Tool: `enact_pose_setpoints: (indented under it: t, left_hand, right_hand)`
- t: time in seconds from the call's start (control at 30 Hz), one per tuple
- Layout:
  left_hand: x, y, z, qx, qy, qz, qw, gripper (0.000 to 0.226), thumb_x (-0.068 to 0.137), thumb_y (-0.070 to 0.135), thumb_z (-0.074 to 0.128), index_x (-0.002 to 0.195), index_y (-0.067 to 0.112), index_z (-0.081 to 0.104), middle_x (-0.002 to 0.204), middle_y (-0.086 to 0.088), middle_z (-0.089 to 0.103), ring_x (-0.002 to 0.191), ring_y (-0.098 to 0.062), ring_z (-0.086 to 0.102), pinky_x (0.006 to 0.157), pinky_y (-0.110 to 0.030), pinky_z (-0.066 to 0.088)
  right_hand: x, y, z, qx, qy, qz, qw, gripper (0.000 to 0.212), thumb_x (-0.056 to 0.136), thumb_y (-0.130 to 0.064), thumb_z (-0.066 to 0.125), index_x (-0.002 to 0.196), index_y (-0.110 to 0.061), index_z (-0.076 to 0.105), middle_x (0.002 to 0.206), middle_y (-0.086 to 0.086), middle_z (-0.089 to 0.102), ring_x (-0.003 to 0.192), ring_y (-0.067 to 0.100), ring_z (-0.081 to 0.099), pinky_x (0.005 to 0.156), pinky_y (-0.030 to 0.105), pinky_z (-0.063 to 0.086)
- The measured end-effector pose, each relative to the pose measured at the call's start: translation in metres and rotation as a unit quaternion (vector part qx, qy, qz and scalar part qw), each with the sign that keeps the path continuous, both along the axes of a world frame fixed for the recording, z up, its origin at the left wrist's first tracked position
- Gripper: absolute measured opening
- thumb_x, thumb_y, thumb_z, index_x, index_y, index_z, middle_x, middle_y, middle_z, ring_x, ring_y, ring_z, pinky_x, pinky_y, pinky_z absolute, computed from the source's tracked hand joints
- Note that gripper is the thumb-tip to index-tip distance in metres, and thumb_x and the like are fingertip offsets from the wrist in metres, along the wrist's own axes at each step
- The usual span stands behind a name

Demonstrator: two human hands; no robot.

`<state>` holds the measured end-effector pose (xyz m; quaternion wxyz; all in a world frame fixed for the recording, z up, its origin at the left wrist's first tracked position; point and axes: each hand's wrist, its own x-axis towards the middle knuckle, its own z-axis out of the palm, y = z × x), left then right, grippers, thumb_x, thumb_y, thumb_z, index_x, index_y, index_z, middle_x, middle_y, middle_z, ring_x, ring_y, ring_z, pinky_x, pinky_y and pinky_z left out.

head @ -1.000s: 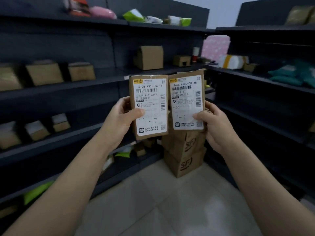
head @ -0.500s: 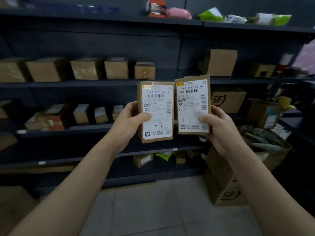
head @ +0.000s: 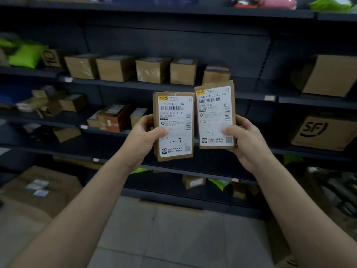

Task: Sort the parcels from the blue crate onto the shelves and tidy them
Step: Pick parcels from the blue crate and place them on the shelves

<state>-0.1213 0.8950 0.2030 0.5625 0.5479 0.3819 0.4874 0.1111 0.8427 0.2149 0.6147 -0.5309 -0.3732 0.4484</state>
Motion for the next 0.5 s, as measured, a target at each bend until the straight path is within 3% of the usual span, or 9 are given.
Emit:
enact_pose_setpoints:
  t: [0.13,0.33,0.5]
  left_hand:
    - [-0.033,0.026,-0.006,-0.005,-0.014,0.018,1.000,0.032,0.086,0.003,0.060,0.111,0.022,0.052,0.111,-0.003,0.066,0.096,-0.018,0.068,0.079,-0.035,0.055]
    - [-0.090,0.081,-0.011,-0.015,-0.008,0.028,0.999,0.046,0.086,0.004,0.061,0.128,0.014,0.045,0.115,-0.005,0.065,0.099,-0.021,0.067,0.079,-0.036,0.055]
    - [-0.133,0.131,-0.019,-0.027,-0.015,0.034,0.999,0.042,0.086,0.003,0.061,0.125,0.014,0.046,0.114,-0.005,0.066,0.098,-0.020,0.068,0.074,-0.031,0.056]
  right_hand:
    - [-0.031,0.036,-0.004,-0.004,-0.007,0.027,1.000,0.061,0.087,0.002,0.059,0.142,-0.017,0.041,0.114,0.004,0.069,0.092,0.020,0.072,0.081,0.043,0.059]
    - [-0.085,0.096,-0.010,-0.004,-0.013,0.050,0.999,0.059,0.088,0.003,0.059,0.141,-0.017,0.042,0.113,0.004,0.069,0.089,0.018,0.073,0.075,0.038,0.059]
    - [-0.127,0.147,-0.019,-0.010,-0.017,0.050,0.999,0.057,0.088,0.003,0.059,0.139,-0.017,0.043,0.114,0.005,0.068,0.093,0.020,0.072,0.075,0.037,0.059]
